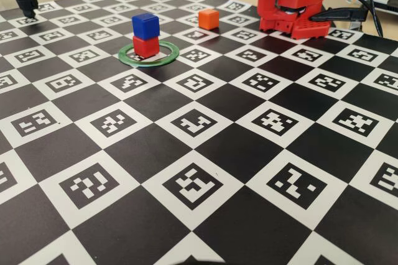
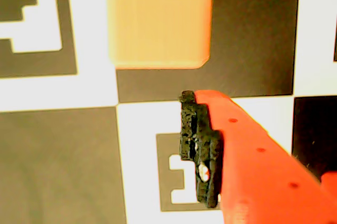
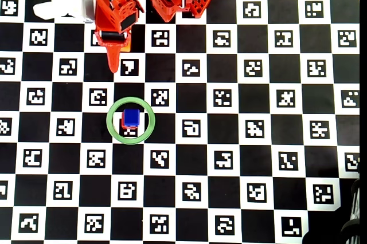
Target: Grab the red cube then put it in the green circle then put the blue cube on top and finally the orange cube on top
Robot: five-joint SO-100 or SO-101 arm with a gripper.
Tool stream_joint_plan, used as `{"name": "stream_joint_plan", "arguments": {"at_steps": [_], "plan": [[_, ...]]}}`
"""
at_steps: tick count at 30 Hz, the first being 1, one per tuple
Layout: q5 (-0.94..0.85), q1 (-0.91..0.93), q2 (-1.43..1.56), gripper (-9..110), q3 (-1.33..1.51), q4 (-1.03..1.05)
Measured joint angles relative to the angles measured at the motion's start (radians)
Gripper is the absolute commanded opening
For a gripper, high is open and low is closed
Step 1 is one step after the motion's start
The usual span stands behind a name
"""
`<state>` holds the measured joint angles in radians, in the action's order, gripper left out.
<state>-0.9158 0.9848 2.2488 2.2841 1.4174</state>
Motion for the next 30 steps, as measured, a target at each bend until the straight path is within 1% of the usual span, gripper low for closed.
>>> {"name": "stream_joint_plan", "arguments": {"at_steps": [11, 23, 30], "plan": [[-0.052, 0.021, 0.032, 46, 0.178, -0.137], [-0.137, 0.052, 0.031, 46, 0.258, -0.204], [-0.172, 0.071, -0.037, 46, 0.282, -0.256]]}}
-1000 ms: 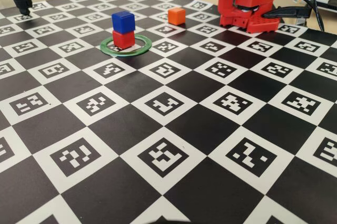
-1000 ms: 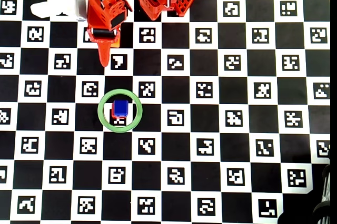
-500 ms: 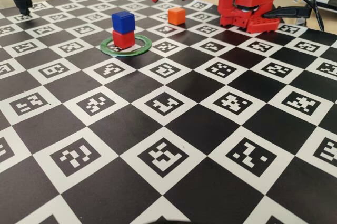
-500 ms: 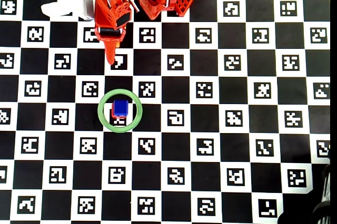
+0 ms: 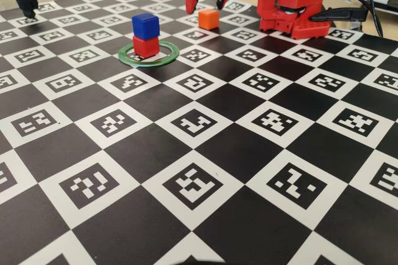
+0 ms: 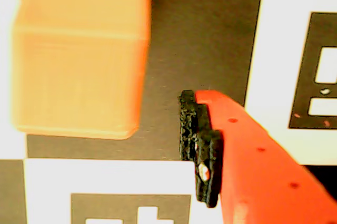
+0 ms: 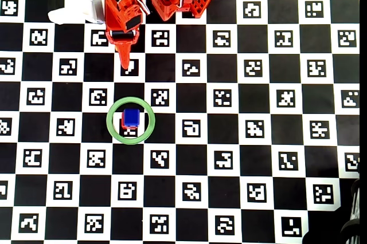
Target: Grab the red cube then put it in the green circle then put the blue cube on top and finally the orange cube on top
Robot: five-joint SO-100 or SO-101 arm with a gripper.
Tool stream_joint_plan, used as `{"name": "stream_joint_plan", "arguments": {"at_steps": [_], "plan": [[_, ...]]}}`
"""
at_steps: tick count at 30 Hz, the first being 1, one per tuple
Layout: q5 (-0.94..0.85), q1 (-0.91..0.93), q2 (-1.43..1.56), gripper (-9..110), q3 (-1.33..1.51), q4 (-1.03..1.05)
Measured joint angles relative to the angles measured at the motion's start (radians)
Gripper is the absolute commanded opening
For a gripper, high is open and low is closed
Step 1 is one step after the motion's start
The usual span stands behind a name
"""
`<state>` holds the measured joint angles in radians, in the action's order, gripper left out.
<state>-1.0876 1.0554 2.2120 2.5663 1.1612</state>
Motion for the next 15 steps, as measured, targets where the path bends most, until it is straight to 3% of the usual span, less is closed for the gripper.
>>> {"name": "stream_joint_plan", "arguments": {"at_steps": [15], "plan": [[-0.008, 0.008, -0.052, 47, 0.095, -0.219]]}}
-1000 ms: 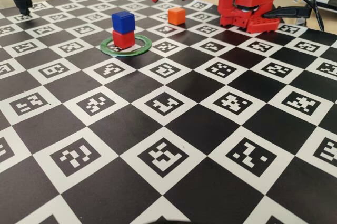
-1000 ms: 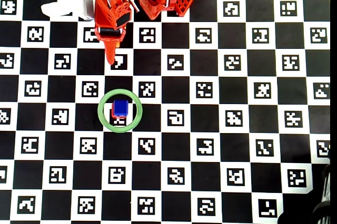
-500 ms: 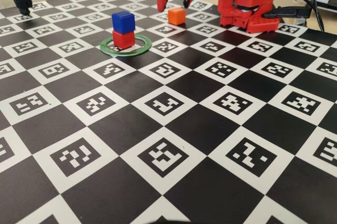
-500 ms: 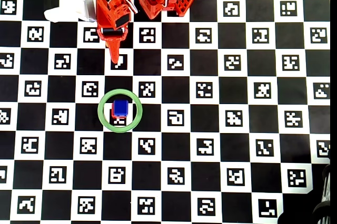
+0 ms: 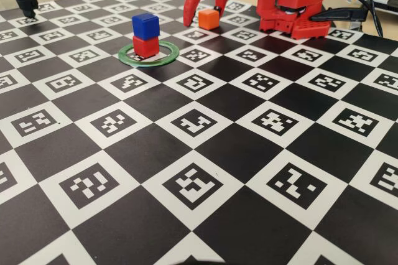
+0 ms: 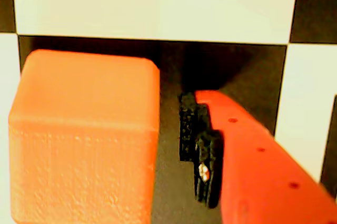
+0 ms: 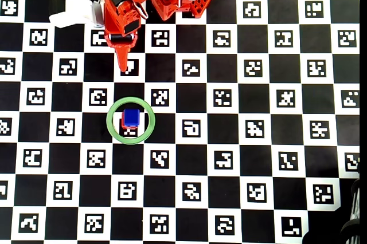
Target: Grab the red cube then put it in the green circle then put the blue cube on top and finally the orange cube on top
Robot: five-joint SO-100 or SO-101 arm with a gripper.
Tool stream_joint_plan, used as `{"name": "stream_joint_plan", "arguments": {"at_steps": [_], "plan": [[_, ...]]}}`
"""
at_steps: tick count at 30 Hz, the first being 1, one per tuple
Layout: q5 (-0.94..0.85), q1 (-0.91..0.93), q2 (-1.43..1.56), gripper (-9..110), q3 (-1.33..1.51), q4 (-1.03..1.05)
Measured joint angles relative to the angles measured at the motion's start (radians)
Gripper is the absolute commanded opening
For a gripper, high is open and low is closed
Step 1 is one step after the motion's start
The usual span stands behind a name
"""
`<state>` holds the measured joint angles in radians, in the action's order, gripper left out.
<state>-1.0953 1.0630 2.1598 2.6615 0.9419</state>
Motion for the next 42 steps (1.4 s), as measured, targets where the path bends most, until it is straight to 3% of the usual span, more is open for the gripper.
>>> {"name": "stream_joint_plan", "arguments": {"at_steps": [39, 42], "plan": [[0.035, -0.028, -0.008, 46, 0.0, 0.009], [0.035, -0.028, -0.008, 38, 0.0, 0.009]]}}
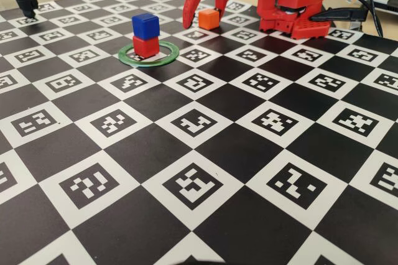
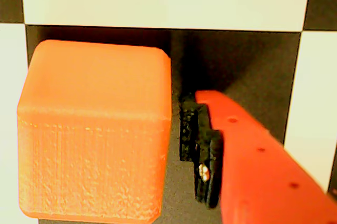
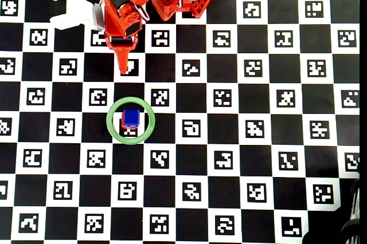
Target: Grab the red cube then put it in the green circle then put the blue cube on top and finally the orange cube on top
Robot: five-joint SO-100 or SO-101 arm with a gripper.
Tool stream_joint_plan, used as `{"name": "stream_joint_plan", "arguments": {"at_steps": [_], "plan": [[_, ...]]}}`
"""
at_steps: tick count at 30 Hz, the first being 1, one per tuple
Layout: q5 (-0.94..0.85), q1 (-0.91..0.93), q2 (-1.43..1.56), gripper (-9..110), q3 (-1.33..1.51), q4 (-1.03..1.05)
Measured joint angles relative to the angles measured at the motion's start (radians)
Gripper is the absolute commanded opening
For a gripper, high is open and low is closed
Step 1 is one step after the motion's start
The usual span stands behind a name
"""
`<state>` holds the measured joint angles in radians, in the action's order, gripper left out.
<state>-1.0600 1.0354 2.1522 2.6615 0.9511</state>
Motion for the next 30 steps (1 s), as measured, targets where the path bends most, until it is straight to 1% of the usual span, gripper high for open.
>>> {"name": "stream_joint_plan", "arguments": {"at_steps": [2, 4, 7, 13, 23, 27, 30], "plan": [[0.0, 0.0, 0.0, 26, 0.0, 0.0], [0.0, 0.0, 0.0, 19, 0.0, 0.0], [0.0, 0.0, 0.0, 13, 0.0, 0.0], [0.0, 0.0, 0.0, 8, 0.0, 0.0], [0.0, 0.0, 0.0, 8, -0.002, 0.006], [0.0, 0.0, 0.0, 8, -0.031, 0.078], [-0.008, -0.006, 0.0, 8, -0.109, 0.175]]}}
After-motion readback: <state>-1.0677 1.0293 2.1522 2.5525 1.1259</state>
